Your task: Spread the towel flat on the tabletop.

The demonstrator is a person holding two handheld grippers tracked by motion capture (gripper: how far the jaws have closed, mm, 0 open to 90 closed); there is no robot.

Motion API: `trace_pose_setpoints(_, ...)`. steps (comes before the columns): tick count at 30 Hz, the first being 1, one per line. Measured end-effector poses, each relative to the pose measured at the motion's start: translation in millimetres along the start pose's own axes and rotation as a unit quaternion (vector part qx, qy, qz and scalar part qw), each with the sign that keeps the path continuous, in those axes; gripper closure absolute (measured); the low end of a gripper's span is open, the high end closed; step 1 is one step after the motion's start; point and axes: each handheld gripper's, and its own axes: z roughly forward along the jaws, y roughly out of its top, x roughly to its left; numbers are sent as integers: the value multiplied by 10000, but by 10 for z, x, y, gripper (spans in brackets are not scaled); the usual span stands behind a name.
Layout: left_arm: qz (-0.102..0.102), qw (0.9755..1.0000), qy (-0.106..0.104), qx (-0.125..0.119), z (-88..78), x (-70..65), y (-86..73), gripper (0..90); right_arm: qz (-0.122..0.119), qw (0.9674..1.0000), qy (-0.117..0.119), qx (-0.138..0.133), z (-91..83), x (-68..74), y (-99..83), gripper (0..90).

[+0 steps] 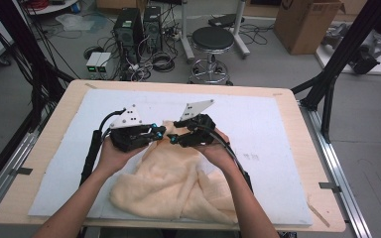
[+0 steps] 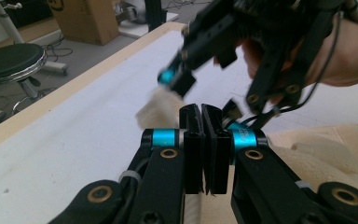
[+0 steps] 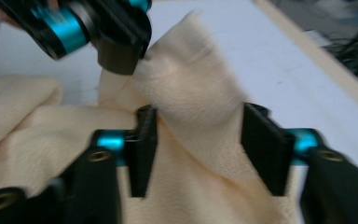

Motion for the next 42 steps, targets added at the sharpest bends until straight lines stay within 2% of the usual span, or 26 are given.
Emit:
trace_pose_setpoints(2, -7, 10000, -1, 4, 0, 23, -21, 872, -104, 9994, 344, -13, 26, -11, -9, 869)
trace_pose_setpoints(3, -39, 10000, 46, 10, -1, 36, -40, 869, -124, 9992, 364, -58, 15, -18, -9, 895)
trace_pose_setpoints(5, -139, 9999, 41, -3, -1, 72, -89, 837, 20, 9996, 280, -10, -43, -46, -24, 898)
trace_pose_setpoints(6, -221, 9997, 66, 73, 9, 94, -128, 799, 51, 9998, 189, 13, -67, -69, -41, 899)
trace_pose_setpoints(8, -236, 9995, 132, 168, 22, 112, -212, 776, 245, 9994, -103, 216, -176, -156, -127, 900)
trace_pose_setpoints(9, -276, 9993, 148, 188, 30, 125, -257, 778, 371, 9987, -248, 250, -231, -192, -181, 900)
trace_pose_setpoints(10, -316, 9991, 199, 194, 40, 143, -297, 785, 485, 9981, -289, 241, -276, -232, -234, 900)
trace_pose_setpoints(11, -380, 9988, 241, 206, 49, 155, -334, 785, 527, 9977, -341, 264, -308, -259, -275, 900)
trace_pose_setpoints(13, -490, 9979, 314, 296, 61, 172, -407, 777, 567, 9956, -593, 459, -353, -269, -323, 900)
trace_pose_setpoints(15, -551, 9968, 314, 493, 82, 168, -495, 750, 692, 9936, -748, 491, -397, -300, -381, 900)
trace_pose_setpoints(17, -717, 9950, 168, 668, 117, 142, -586, 693, 865, 9902, -1006, 438, -483, -350, -460, 900)
trace_pose_setpoints(19, -738, 9937, -149, 833, 140, 77, -648, 680, 1113, 9866, -1079, 508, -577, -407, -567, 900)
trace_pose_setpoints(21, -620, 9931, -362, 924, 156, -46, -686, 670, 1187, 9839, -1162, 663, -650, -430, -675, 898)
trace_pose_setpoints(22, -572, 9930, -383, 961, 159, -108, -699, 678, 1257, 9846, -1057, 591, -671, -427, -703, 881)
trace_pose_setpoints(23, -506, 9928, -414, 999, 159, -151, -709, 694, 1203, 9874, -917, 459, -666, -403, -696, 790)
trace_pose_setpoints(24, -538, 9921, -456, 1039, 161, -181, -717, 724, 1131, 9901, -742, 363, -631, -369, -653, 748)
trace_pose_setpoints(27, -645, 9913, -561, 998, 157, -242, -755, 767, 654, 9964, -491, 203, -384, -230, -447, 656)
trace_pose_setpoints(29, -707, 9907, -622, 982, 152, -280, -785, 780, 372, 9979, -425, 324, -134, -177, -338, 617)
trace_pose_setpoints(30, -735, 9897, -722, 990, 150, -306, -801, 790, 348, 9981, -339, 379, -35, -167, -310, 599)
trace_pose_setpoints(33, -657, 9892, -896, 959, 139, -398, -800, 803, 372, 9974, -35, 618, 358, -188, -227, 549)
trace_pose_setpoints(35, -570, 9885, -983, 1001, 147, -455, -798, 805, 412, 9960, 280, 744, 562, -201, -207, 511)
trace_pose_setpoints(37, -535, 9885, -1021, 979, 160, -480, -802, 808, 352, 9913, 446, 1186, 753, -208, -215, 485)
trace_pose_setpoints(38, -504, 9886, -1021, 988, 163, -476, -806, 809, 356, 9879, 497, 1423, 831, -209, -231, 486)
trace_pose_setpoints(39, -548, 9884, -1040, 959, 169, -474, -816, 810, 352, 9857, 535, 1558, 895, -222, -259, 498)
trace_pose_setpoints(41, -564, 9883, -1060, 939, 170, -468, -830, 810, 479, 9822, 627, 1707, 965, -241, -309, 597)
trace_pose_setpoints(42, -576, 9885, -1063, 909, 171, -468, -835, 810, 537, 9818, 746, 1660, 968, -260, -321, 713)
